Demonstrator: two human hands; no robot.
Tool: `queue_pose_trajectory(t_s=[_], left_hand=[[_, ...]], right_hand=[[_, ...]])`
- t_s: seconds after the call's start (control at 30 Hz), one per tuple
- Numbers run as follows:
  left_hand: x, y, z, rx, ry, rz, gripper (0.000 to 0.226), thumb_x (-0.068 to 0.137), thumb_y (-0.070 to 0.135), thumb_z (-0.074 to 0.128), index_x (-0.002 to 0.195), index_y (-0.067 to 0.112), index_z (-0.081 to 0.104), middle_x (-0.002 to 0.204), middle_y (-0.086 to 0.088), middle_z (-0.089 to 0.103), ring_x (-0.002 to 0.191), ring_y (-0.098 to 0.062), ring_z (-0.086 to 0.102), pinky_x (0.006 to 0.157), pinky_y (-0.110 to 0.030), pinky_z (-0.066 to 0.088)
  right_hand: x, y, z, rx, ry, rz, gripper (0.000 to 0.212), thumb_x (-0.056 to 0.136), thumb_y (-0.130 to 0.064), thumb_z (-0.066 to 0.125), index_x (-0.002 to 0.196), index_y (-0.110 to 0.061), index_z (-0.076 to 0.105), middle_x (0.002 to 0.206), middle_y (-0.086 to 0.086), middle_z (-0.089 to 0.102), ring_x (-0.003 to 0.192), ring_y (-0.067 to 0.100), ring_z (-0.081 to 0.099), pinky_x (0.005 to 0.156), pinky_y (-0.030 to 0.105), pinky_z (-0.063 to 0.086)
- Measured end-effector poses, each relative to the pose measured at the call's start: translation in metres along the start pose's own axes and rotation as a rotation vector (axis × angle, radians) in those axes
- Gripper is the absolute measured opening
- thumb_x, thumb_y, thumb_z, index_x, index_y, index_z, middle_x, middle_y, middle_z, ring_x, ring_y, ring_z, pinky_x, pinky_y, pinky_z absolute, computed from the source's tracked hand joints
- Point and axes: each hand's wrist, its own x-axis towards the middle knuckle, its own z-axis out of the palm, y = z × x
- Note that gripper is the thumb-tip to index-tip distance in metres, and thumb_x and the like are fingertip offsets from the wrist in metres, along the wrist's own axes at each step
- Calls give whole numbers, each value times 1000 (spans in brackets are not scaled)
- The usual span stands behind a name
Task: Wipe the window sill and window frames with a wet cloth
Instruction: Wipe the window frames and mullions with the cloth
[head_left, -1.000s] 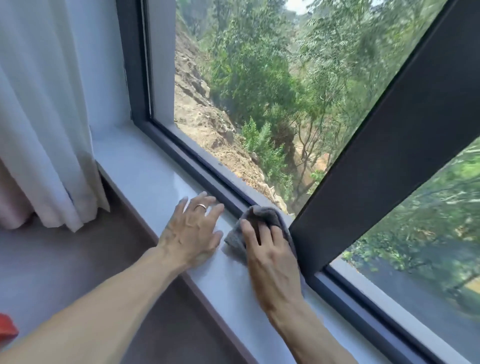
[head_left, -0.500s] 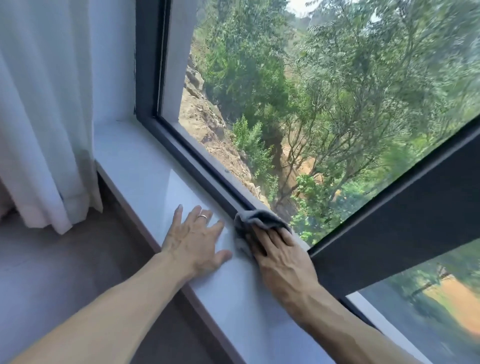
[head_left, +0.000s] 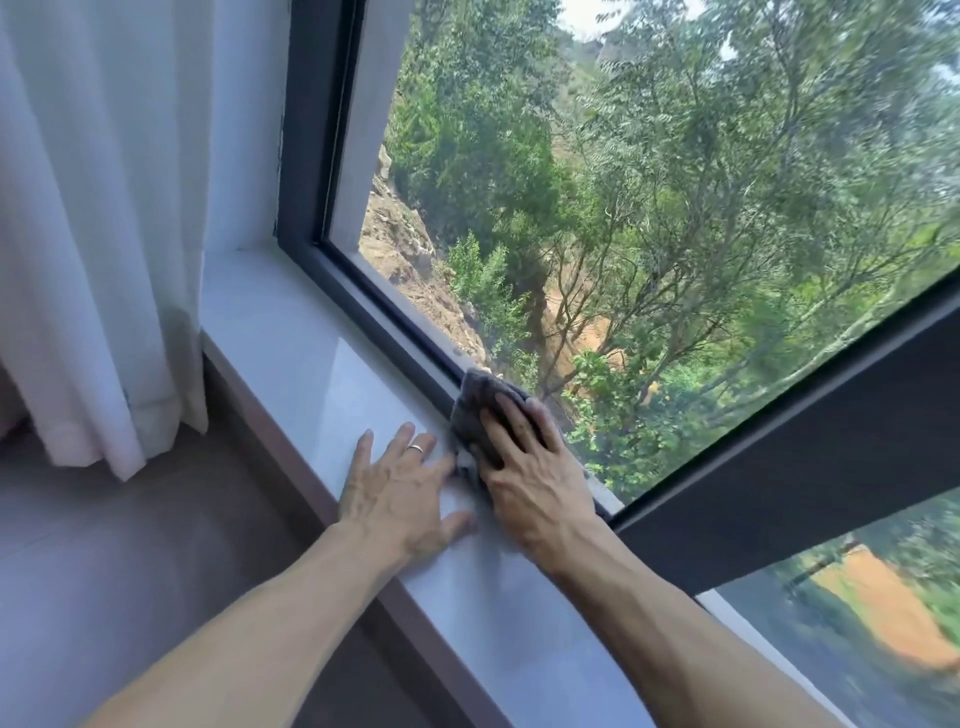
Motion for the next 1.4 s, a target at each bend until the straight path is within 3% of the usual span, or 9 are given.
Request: queue_pose_trajectory(t_s=[0.17, 0.33, 0.43, 0.63, 0.73, 0.93, 1.1, 1.23, 1.4], left_hand=[[0, 1, -12, 54, -1, 44, 72, 86, 70, 41, 147, 33, 32, 159, 2, 26, 149, -18, 11, 120, -51, -2], [13, -33, -30, 71, 63, -47, 65, 96, 52, 41, 151, 22, 26, 160, -2, 22, 148, -15, 16, 121, -43, -4], [26, -61, -38, 105, 69, -167, 65, 99, 52, 34, 154, 22, 18, 163, -2, 11, 151, -18, 2, 122, -44, 0], [40, -93, -57, 136, -42, -228, 66, 99, 55, 30, 155, 23, 14, 164, 0, 9, 151, -19, -4, 121, -49, -1], [45, -112, -60, 153, -40, -241, 69, 98, 57, 31, 156, 23, 12, 164, -1, 6, 151, -21, -6, 120, -51, 0], [60, -138, -70, 208, 13, -311, 72, 96, 62, 27, 156, 25, 9, 164, -5, 1, 150, -27, -8, 119, -52, 2], [76, -160, -81, 223, -15, -348, 77, 95, 67, 25, 156, 25, 3, 164, -9, -4, 150, -31, -10, 120, -53, 3], [80, -174, -73, 169, -71, -352, 86, 88, 77, 26, 156, 31, -1, 164, -8, -8, 150, -30, -13, 119, -54, -2], [77, -171, -76, 128, -82, -352, 88, 88, 78, 27, 156, 31, -2, 163, -7, -13, 149, -29, -17, 119, -55, -5]], right_hand=[[-34, 11, 8, 35, -60, -60, 54, 86, -28, 61, 138, -16, 57, 149, 17, 44, 139, 32, 41, 119, 45, 13], [14, -3, 10, 143, 118, -72, 60, 85, -20, 26, 133, -14, 62, 147, 17, 46, 134, 30, 48, 116, 43, 18], [49, -11, 4, 118, 113, -110, 63, 91, -21, 17, 149, -13, 40, 159, 21, 21, 149, 33, 21, 122, 45, -7], [35, -8, 10, 185, 37, -145, 57, 86, -22, 28, 126, -9, 66, 140, 23, 53, 136, 36, 46, 118, 46, 7], [82, -14, -3, 147, 130, -186, 57, 95, -25, 31, 149, -11, 40, 158, 21, 24, 149, 35, 20, 119, 43, -16], [156, -32, -24, 141, 93, -190, 54, 105, -28, 21, 157, -13, 17, 163, 20, 0, 151, 30, -9, 118, 44, -16], [145, -33, -16, 219, 161, -122, 55, 94, -28, 29, 140, -13, 54, 152, 19, 39, 145, 30, 31, 121, 44, 5], [211, -46, -34, 217, 137, -175, 57, 106, -34, 21, 158, -15, 9, 163, 16, -7, 151, 29, -10, 120, 44, -15], [202, -46, -31, 204, 165, -217, 63, 103, -35, 35, 157, -12, 13, 162, 22, -5, 151, 33, -11, 116, 44, -18]])
